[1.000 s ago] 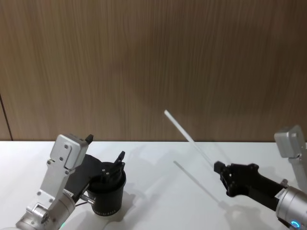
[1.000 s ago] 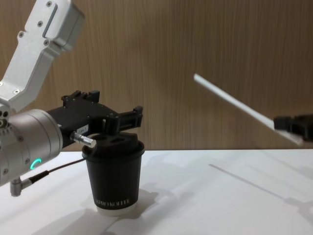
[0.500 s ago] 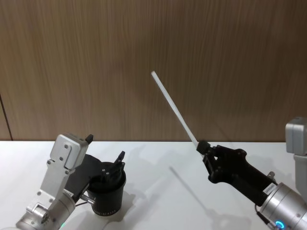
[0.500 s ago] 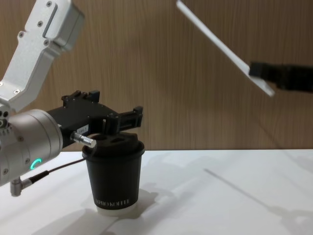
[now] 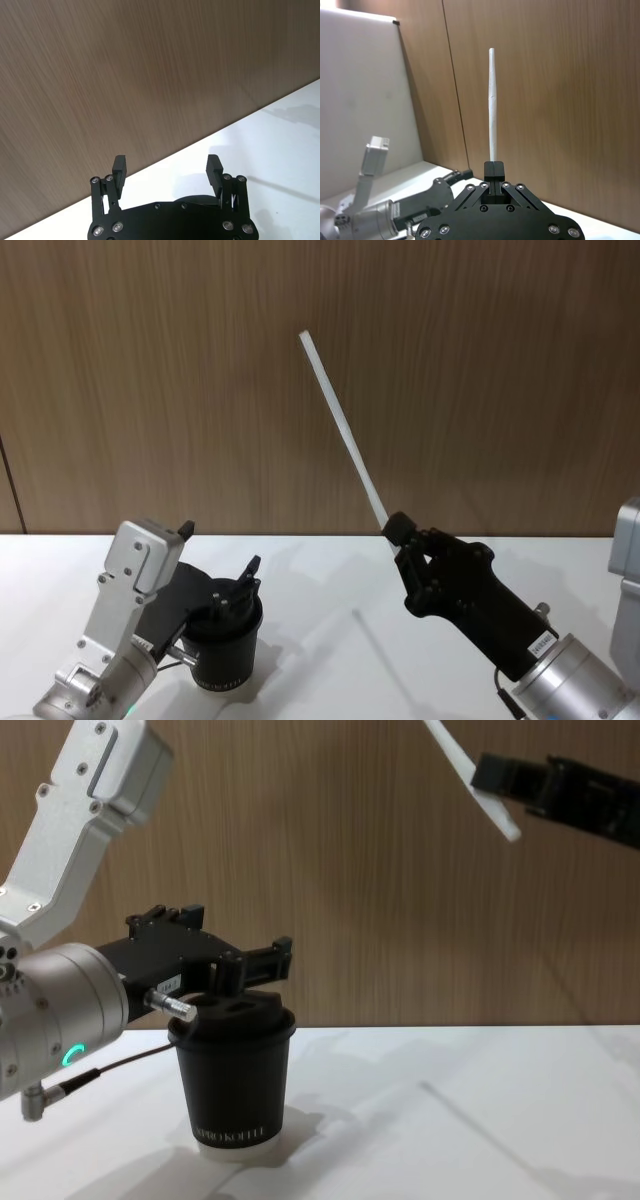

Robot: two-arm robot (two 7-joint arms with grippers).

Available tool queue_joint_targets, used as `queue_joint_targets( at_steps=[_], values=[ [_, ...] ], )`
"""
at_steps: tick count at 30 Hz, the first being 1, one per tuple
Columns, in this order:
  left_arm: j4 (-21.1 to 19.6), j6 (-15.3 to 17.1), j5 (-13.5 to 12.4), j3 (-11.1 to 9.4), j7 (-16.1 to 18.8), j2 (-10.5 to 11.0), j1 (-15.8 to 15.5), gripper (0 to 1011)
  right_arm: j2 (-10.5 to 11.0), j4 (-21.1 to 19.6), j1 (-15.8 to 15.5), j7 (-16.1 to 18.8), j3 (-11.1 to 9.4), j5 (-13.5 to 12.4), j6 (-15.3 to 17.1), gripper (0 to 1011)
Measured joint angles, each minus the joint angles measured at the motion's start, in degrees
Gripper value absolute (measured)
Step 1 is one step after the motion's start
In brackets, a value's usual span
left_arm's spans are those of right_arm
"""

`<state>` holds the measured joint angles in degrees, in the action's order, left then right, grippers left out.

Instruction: Pick up the straw with one hand, pass it to the other hand, and insert it into the cup.

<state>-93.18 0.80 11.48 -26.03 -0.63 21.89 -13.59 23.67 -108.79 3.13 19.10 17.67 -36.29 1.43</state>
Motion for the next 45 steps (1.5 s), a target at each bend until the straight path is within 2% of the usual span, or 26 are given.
queue_joint_targets(
  at_steps=[13,26,36,45],
  values=[
    [0.0,0.0,0.0,0.0,0.0,0.0,0.0,1003,-1.86,0.37,0.81,1.51,2.23,-1.76,-2.12,0],
    [0.0,0.0,-0.01,0.0,0.0,0.0,0.0,1003,-3.21,2.6,3.36,2.37,4.66,-2.43,-2.3,0],
    [-0.17,-0.14,0.05,0.22,-0.23,0.0,0.02,1003,-3.56,3.53,4.42,2.11,5.48,-2.5,-2.18,0],
    [-2.51,-1.32,2.97,1.79,-3.65,0.77,0.01,1003,-3.72,3.93,4.91,1.93,5.85,-2.57,-2.1,0]
  ],
)
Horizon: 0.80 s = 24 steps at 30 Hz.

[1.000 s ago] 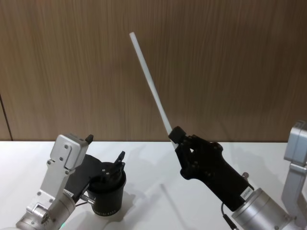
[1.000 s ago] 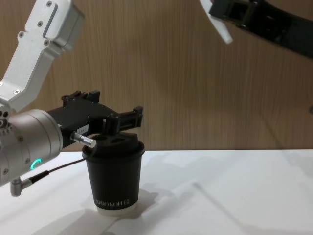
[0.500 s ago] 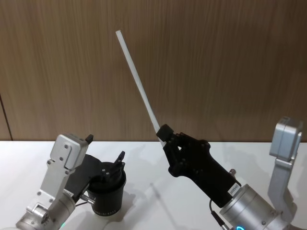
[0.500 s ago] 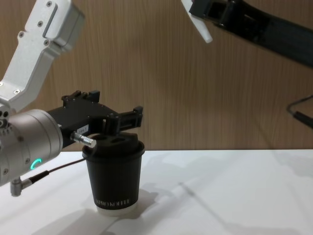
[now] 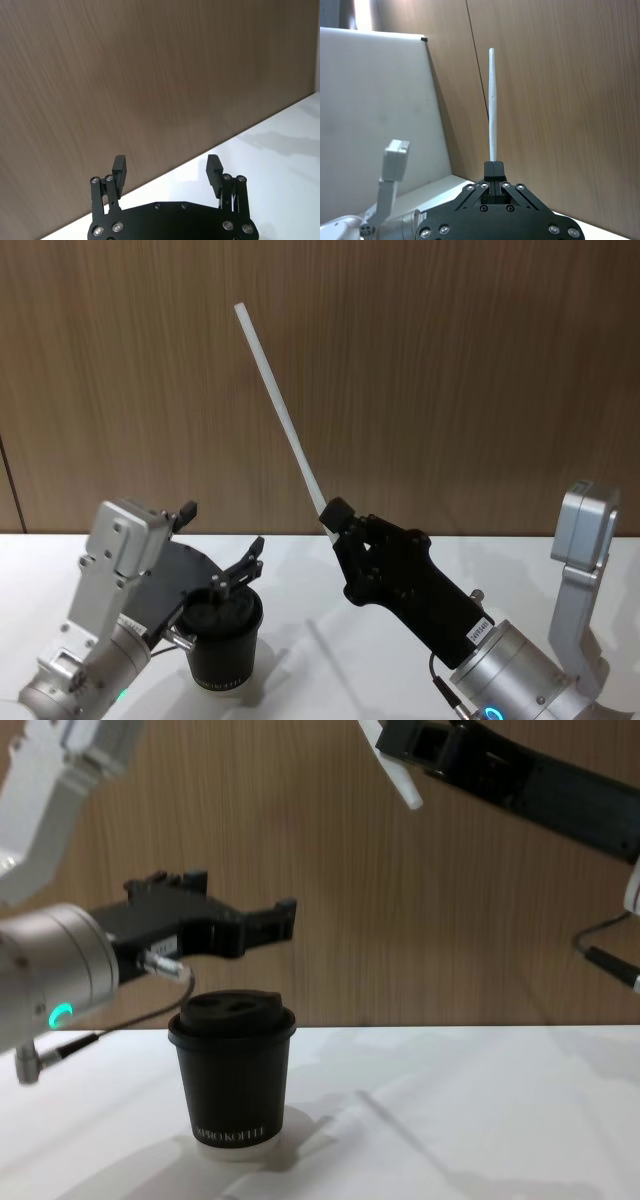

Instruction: Pick up the straw with one hand, pass it to the other hand, and insert it into the cup.

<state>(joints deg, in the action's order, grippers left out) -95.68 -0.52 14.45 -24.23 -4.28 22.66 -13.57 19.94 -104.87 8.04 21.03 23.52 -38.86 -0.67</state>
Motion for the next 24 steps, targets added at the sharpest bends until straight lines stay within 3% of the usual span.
queue_joint_targets(
  at_steps=[24],
  values=[
    [-6.31,0.3,12.49,5.82,-13.78,4.64,0.47,1003,-0.13,0.34,0.34,-0.15,0.29,0.0,0.08,0]
  ],
)
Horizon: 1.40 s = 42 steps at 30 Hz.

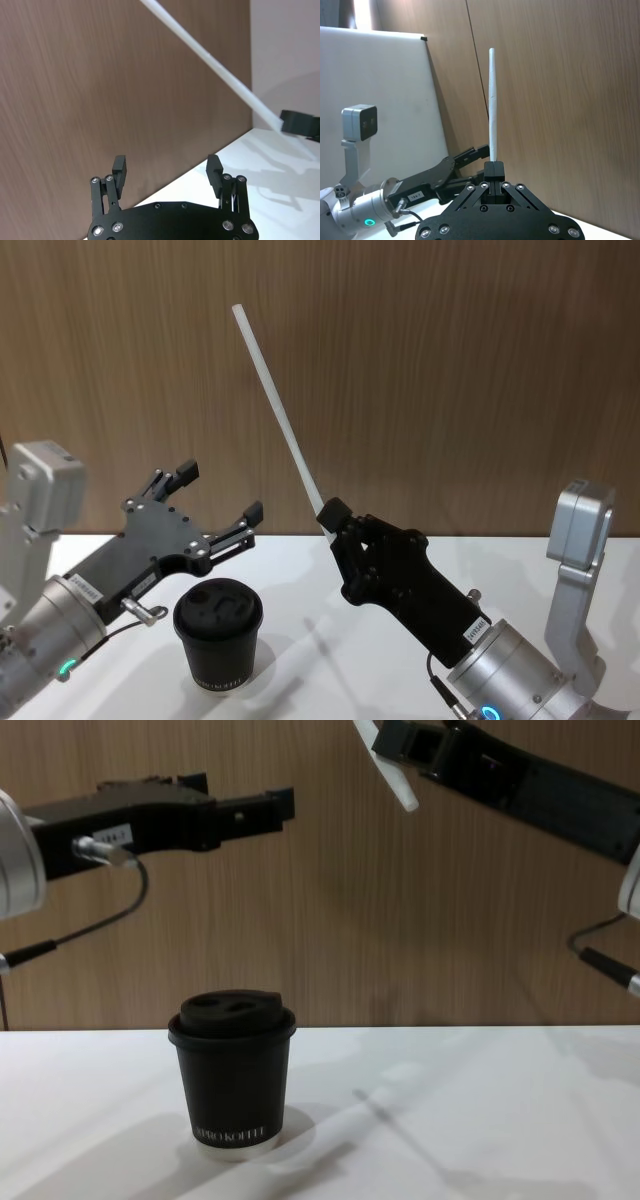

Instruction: Pick up the straw with one hand, pass it to the other hand, and insert it into the cup.

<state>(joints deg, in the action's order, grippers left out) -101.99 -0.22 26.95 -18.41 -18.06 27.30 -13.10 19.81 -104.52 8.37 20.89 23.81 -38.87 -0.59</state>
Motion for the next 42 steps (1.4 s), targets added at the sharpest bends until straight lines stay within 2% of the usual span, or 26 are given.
queue_joint_targets(
  at_steps=[11,19,30,37,42],
  values=[
    [-1.05,0.69,6.66,2.2,-6.26,2.09,0.61,1003,0.0,0.03,0.05,0.0,0.03,0.0,0.0,0],
    [-0.7,0.9,11.68,3.23,-10.34,2.6,0.67,1003,0.0,0.03,0.07,0.0,0.02,0.0,0.0,0],
    [1.06,0.82,19.45,4.31,-16.08,1.88,0.29,1003,0.0,0.03,0.07,0.0,0.02,0.0,0.0,0],
    [2.44,0.84,23.65,4.47,-19.13,1.06,-0.26,1003,0.0,0.03,0.06,0.0,0.02,0.0,0.0,0],
    [3.46,1.07,25.71,4.13,-20.46,0.39,-0.86,1003,0.0,0.02,0.06,0.01,0.02,0.0,0.0,0]
  ],
)
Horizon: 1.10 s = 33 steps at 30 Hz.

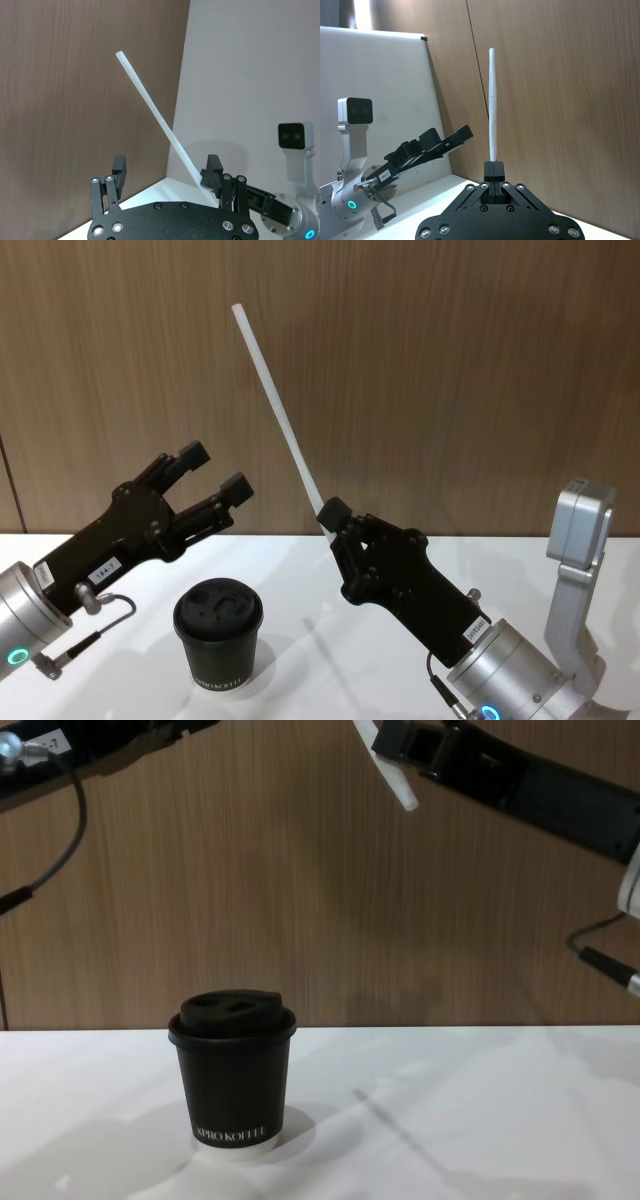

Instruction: Pick up the straw with one hand, pass it to the other hand, and insert it into the cup.

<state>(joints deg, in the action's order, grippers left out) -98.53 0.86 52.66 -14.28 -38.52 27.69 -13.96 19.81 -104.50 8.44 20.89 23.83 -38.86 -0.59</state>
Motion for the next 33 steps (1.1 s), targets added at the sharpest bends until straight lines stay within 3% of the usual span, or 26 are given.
queue_joint_targets(
  at_steps=[14,33],
  values=[
    [3.48,1.23,3.94,-2.35,-1.9,-2.54,-2.97,1003,0.0,0.0,0.0,0.0,0.0,0.0,0.0,0],
    [8.7,2.03,6.29,-5.72,-1.98,-6.63,-7.87,1003,0.0,0.0,0.0,0.0,0.0,0.0,0.0,0]
  ],
)
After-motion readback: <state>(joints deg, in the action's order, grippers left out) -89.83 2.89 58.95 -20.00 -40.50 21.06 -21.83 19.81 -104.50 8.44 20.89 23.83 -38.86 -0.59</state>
